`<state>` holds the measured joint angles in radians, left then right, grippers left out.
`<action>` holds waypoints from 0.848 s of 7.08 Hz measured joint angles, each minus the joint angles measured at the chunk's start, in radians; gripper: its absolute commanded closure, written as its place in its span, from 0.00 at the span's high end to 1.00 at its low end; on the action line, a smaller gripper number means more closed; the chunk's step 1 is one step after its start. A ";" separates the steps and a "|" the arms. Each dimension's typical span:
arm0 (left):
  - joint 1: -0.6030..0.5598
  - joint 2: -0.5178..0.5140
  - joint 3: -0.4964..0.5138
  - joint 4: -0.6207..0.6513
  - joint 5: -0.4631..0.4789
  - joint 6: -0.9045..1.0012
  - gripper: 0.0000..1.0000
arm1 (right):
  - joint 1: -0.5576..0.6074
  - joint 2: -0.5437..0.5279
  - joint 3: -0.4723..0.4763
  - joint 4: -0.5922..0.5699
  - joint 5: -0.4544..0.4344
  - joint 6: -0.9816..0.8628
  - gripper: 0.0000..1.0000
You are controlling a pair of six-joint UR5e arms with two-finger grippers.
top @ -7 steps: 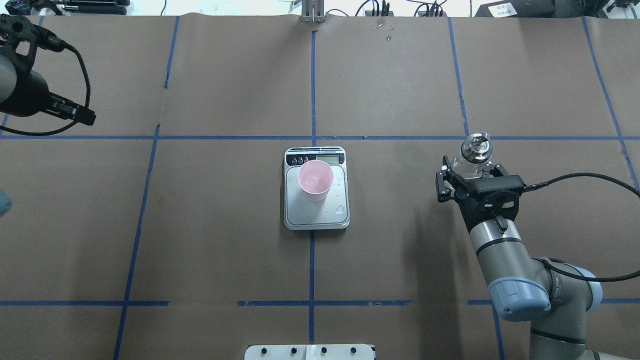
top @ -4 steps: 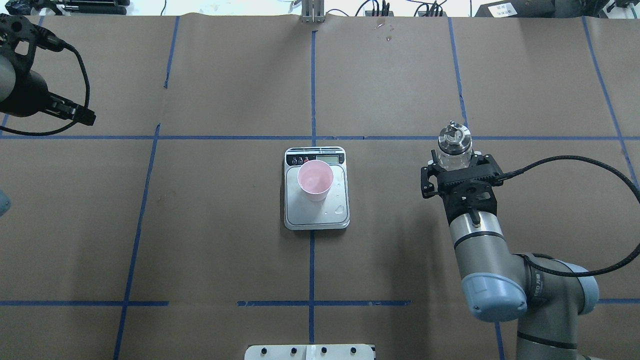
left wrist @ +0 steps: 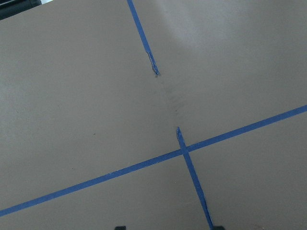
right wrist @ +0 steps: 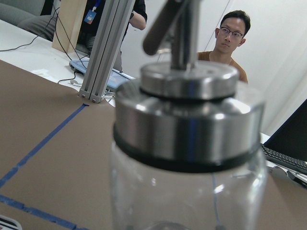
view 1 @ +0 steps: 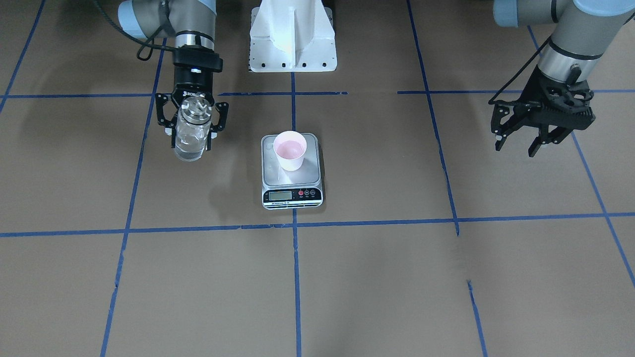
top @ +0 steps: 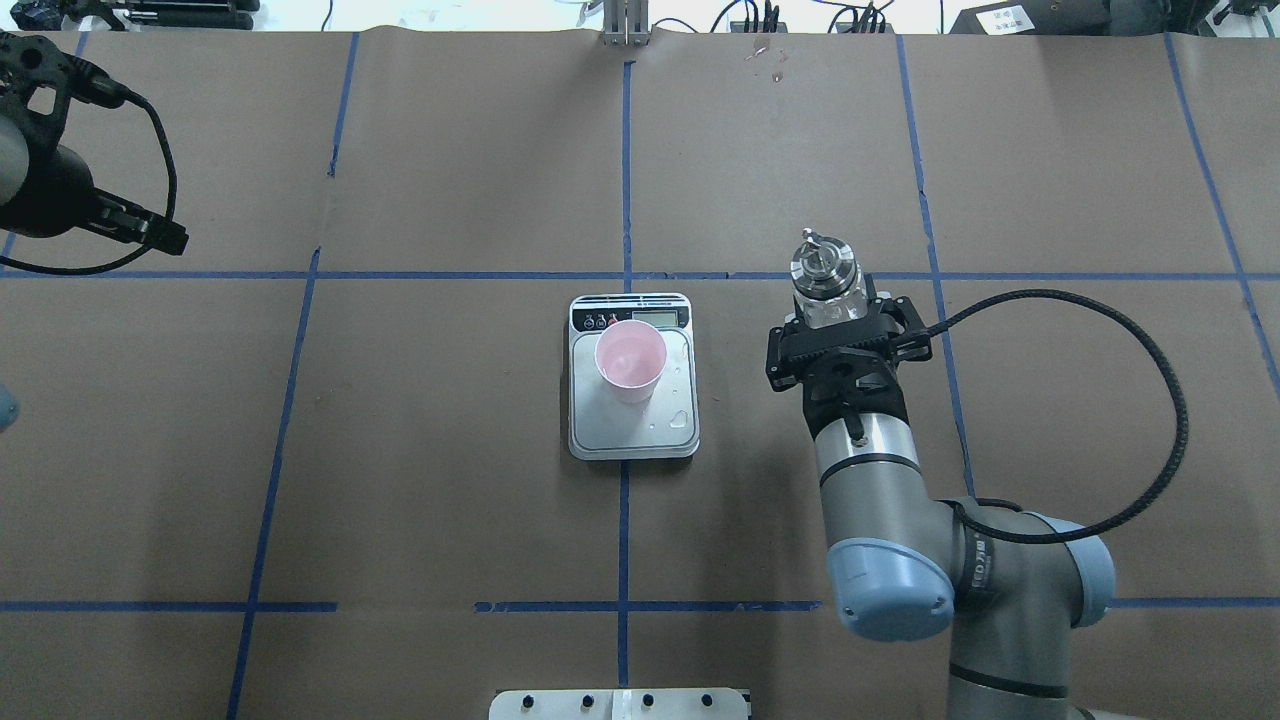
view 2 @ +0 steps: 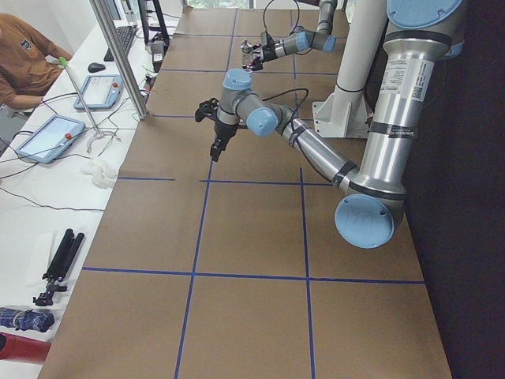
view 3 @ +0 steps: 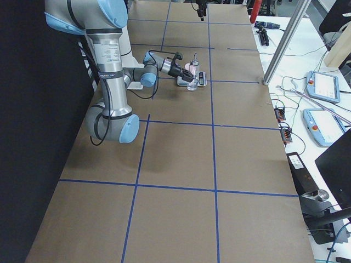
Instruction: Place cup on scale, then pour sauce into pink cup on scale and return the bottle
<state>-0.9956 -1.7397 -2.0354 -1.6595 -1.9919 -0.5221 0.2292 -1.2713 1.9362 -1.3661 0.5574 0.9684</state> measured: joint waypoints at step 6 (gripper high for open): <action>-0.037 0.018 -0.003 -0.002 -0.078 0.016 0.67 | -0.034 0.134 -0.010 -0.440 -0.022 -0.429 0.00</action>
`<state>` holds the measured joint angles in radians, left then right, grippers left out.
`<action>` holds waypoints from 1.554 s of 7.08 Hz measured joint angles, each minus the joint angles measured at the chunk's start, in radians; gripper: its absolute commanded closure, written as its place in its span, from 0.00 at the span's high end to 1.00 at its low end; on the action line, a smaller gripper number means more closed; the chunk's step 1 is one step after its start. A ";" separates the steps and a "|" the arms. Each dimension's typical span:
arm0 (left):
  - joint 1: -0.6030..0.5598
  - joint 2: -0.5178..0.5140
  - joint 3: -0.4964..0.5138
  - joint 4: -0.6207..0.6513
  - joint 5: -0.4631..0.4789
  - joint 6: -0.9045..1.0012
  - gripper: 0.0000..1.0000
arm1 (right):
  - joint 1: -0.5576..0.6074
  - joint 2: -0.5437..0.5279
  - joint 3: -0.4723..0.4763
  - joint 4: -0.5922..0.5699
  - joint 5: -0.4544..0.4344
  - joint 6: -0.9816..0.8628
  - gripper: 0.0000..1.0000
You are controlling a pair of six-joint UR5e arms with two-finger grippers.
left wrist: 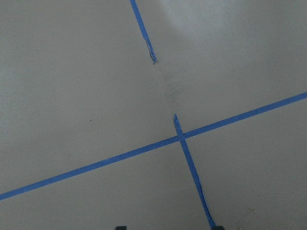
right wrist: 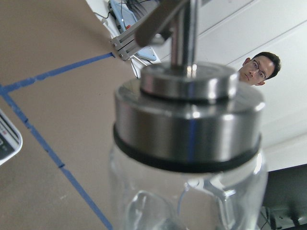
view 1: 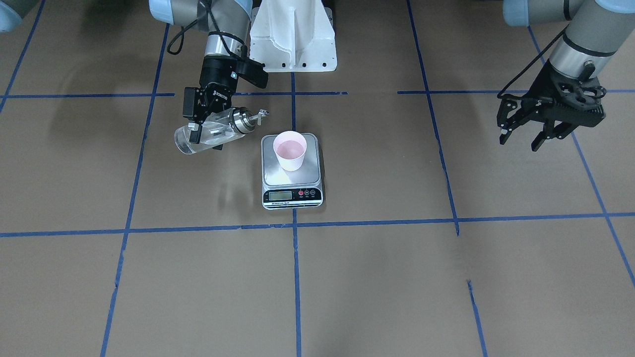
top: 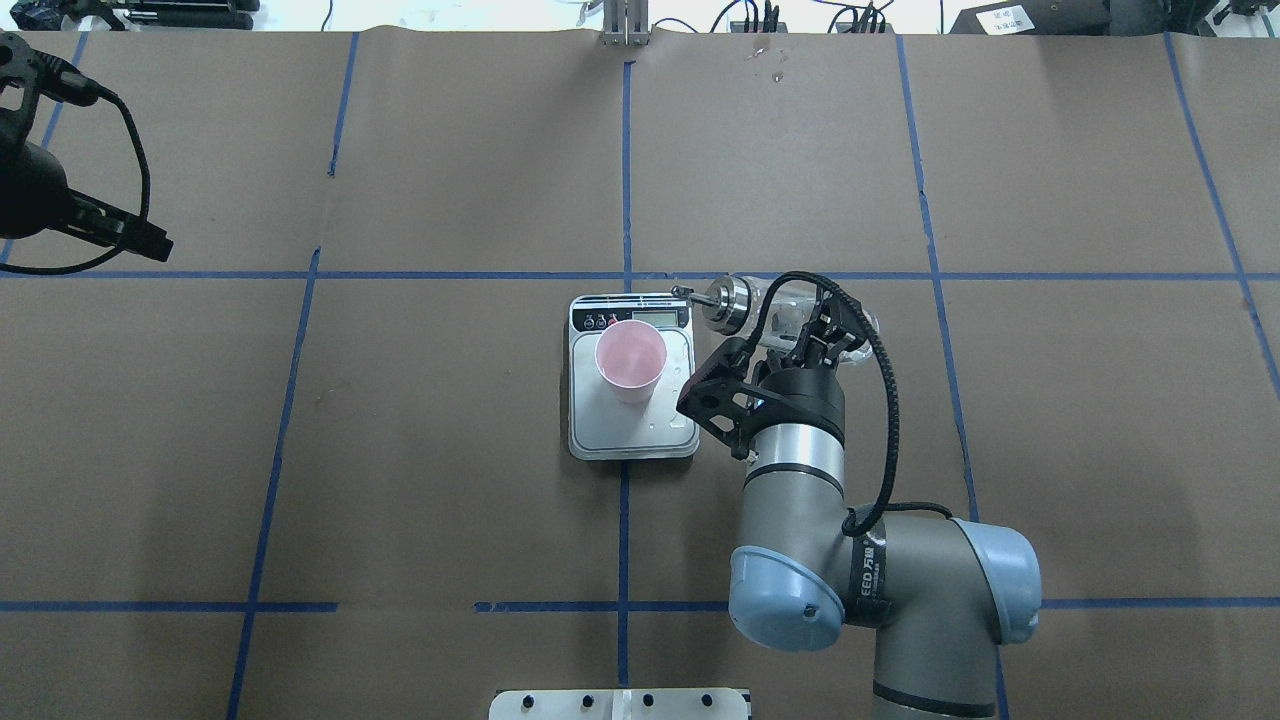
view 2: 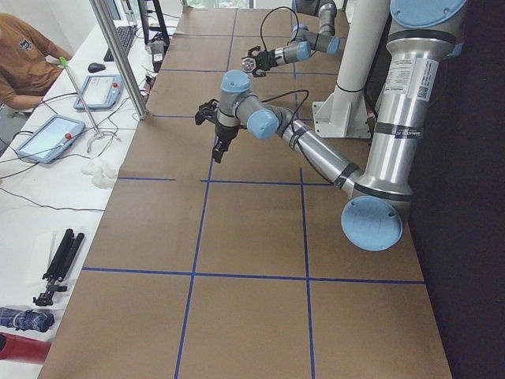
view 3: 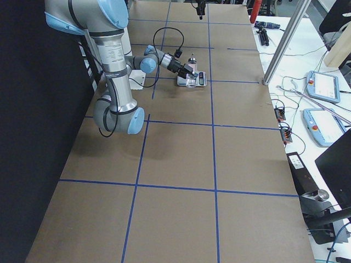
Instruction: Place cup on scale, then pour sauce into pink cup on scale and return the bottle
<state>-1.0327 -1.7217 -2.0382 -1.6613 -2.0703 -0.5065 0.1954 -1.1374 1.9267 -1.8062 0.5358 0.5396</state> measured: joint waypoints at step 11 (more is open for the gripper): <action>0.000 0.002 -0.002 0.000 -0.002 -0.002 0.67 | 0.012 0.083 -0.116 -0.121 -0.099 -0.465 0.00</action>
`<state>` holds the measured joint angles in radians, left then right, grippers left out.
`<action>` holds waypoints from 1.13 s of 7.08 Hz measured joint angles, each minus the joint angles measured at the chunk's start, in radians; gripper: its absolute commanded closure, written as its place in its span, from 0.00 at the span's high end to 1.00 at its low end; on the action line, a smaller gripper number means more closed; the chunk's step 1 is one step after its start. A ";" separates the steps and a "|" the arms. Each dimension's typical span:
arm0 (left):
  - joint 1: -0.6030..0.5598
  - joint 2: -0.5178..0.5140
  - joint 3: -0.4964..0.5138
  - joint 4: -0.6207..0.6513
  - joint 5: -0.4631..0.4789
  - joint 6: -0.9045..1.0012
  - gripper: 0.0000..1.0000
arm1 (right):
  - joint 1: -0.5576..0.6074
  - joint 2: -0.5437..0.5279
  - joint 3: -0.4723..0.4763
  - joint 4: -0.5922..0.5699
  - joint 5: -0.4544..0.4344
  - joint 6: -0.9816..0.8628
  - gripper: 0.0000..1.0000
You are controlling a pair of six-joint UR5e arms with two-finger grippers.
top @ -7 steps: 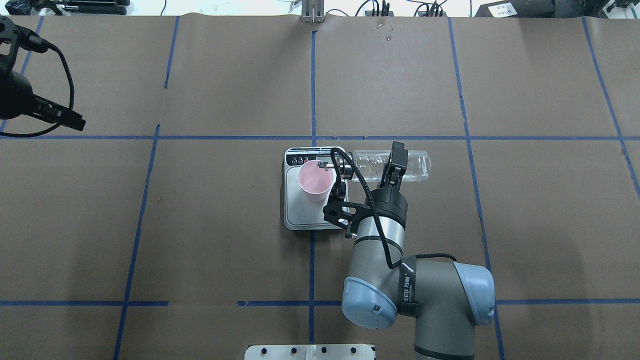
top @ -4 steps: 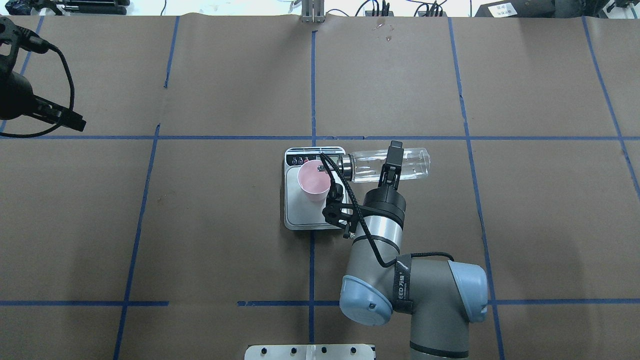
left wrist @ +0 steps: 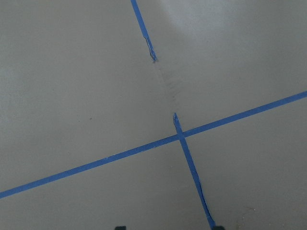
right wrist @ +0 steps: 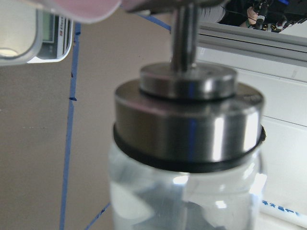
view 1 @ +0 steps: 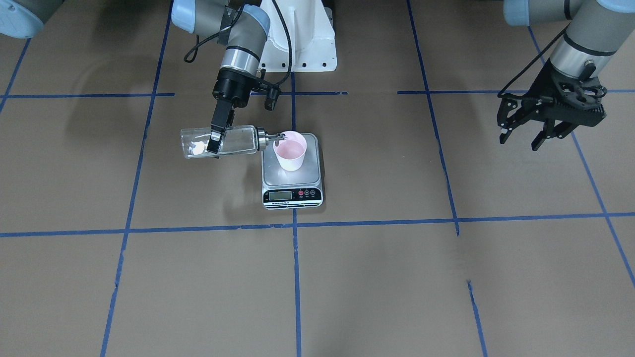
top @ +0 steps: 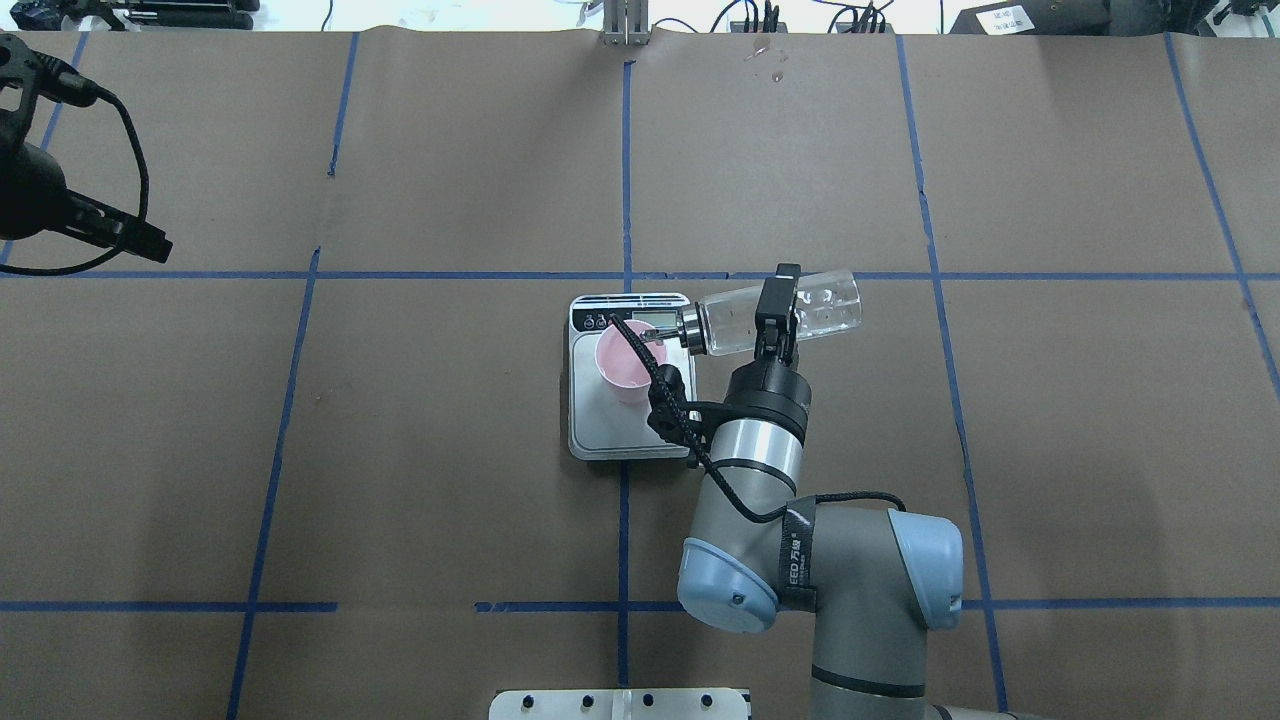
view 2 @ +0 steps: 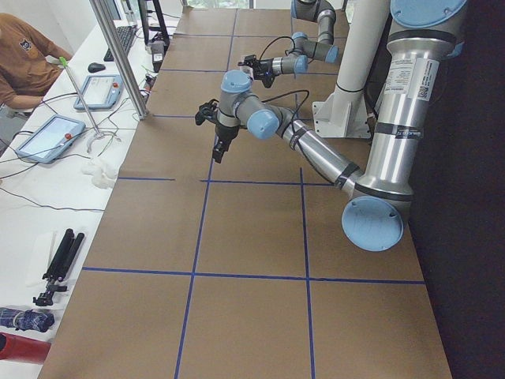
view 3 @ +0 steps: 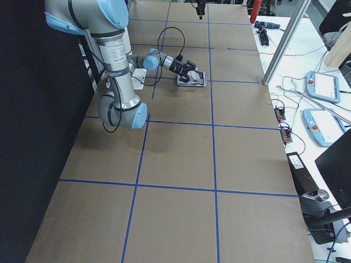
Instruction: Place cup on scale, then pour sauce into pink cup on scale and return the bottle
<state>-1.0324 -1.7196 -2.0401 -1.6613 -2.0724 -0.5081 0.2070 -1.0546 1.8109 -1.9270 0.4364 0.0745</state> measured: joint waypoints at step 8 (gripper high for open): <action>0.000 0.007 -0.001 0.000 0.000 -0.001 0.68 | 0.027 0.007 0.028 0.000 -0.066 -0.317 0.00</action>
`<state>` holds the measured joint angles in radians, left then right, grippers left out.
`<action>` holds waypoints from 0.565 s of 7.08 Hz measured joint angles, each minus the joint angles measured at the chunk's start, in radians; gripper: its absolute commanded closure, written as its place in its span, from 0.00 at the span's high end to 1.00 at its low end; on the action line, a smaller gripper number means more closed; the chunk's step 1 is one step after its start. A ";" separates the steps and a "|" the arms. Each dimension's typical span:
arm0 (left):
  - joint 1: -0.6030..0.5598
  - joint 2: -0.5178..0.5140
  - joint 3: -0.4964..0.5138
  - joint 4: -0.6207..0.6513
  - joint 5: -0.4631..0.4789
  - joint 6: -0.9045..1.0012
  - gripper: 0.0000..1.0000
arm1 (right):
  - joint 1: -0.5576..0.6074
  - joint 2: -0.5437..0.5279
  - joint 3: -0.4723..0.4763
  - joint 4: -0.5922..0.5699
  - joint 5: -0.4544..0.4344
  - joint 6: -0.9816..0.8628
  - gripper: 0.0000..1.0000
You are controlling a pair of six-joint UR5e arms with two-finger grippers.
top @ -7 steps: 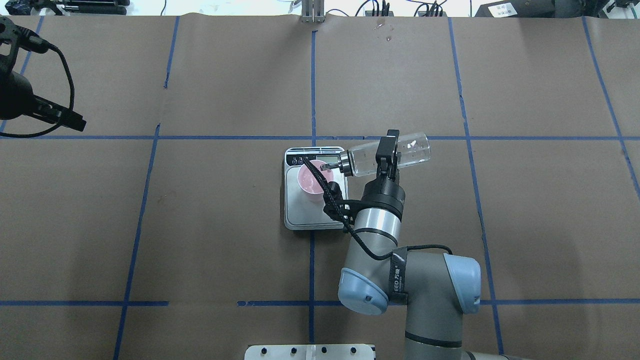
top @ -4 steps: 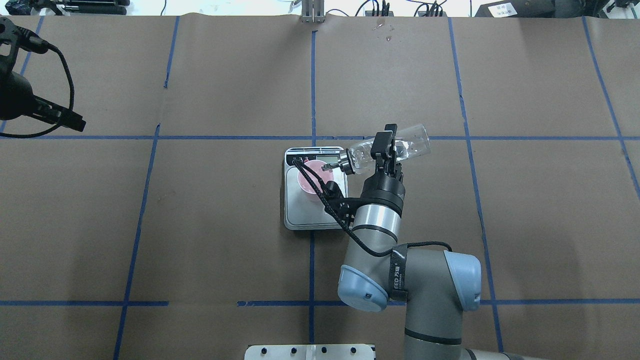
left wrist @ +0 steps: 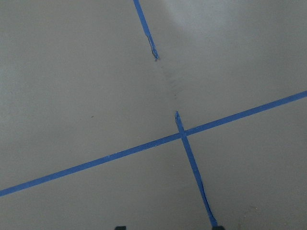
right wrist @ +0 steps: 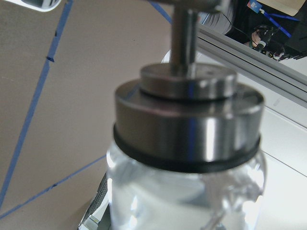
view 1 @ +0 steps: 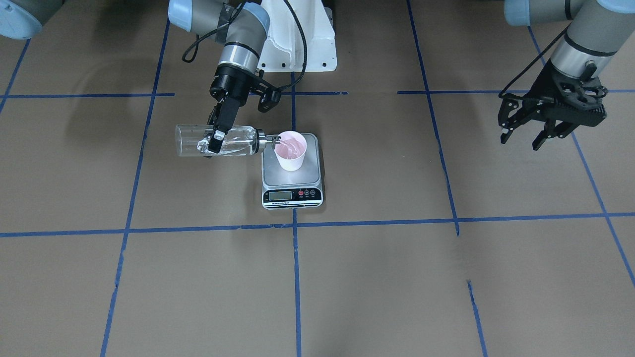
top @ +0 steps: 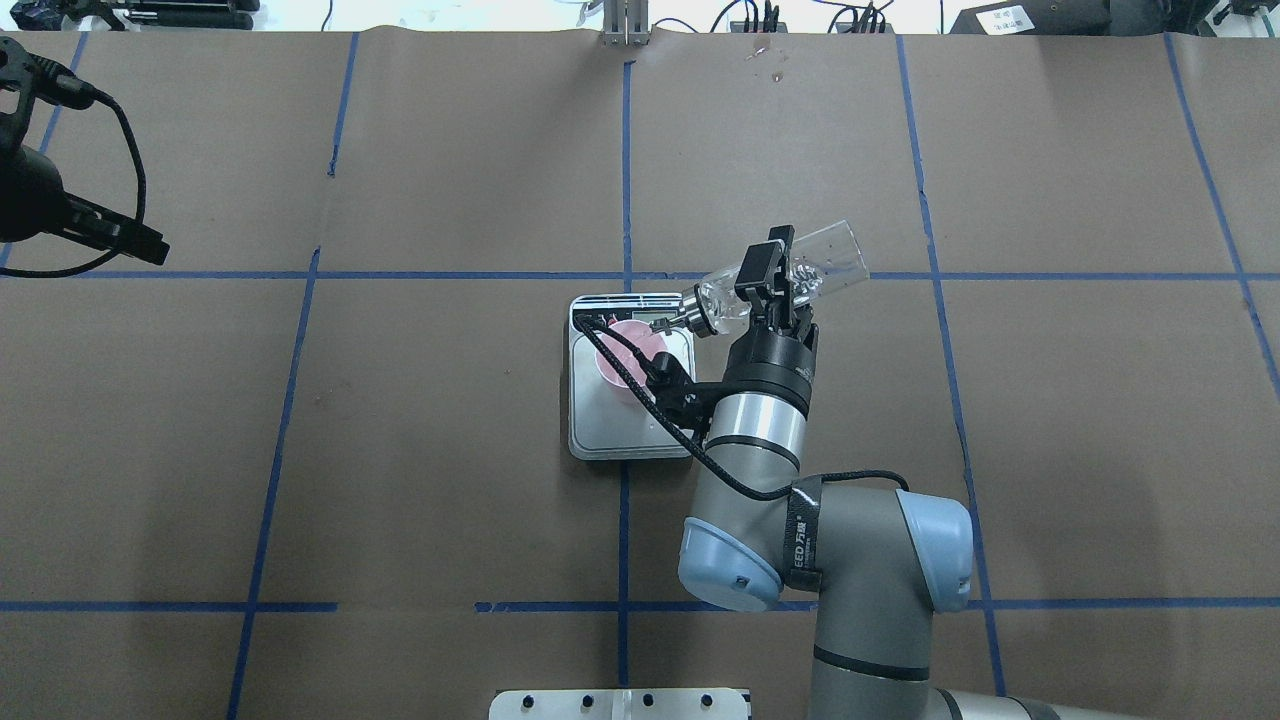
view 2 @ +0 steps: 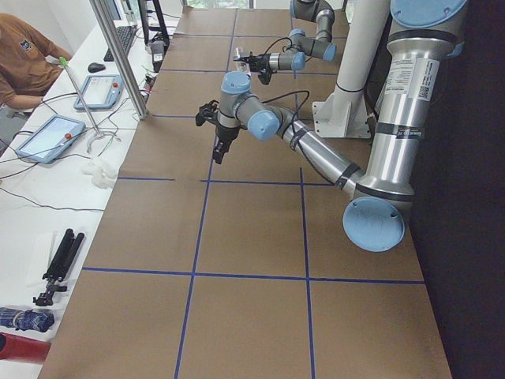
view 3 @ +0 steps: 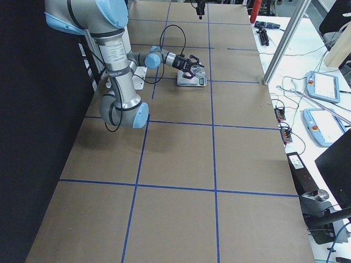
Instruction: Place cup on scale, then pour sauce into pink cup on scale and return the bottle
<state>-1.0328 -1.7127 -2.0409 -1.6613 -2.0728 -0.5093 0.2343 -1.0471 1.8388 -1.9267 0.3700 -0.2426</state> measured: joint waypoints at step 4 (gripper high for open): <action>0.002 0.002 0.006 -0.002 0.000 0.000 0.68 | 0.008 -0.009 0.074 0.000 -0.009 -0.132 0.00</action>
<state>-1.0313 -1.7110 -2.0350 -1.6638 -2.0728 -0.5093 0.2426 -1.0566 1.9129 -1.9272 0.3607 -0.3743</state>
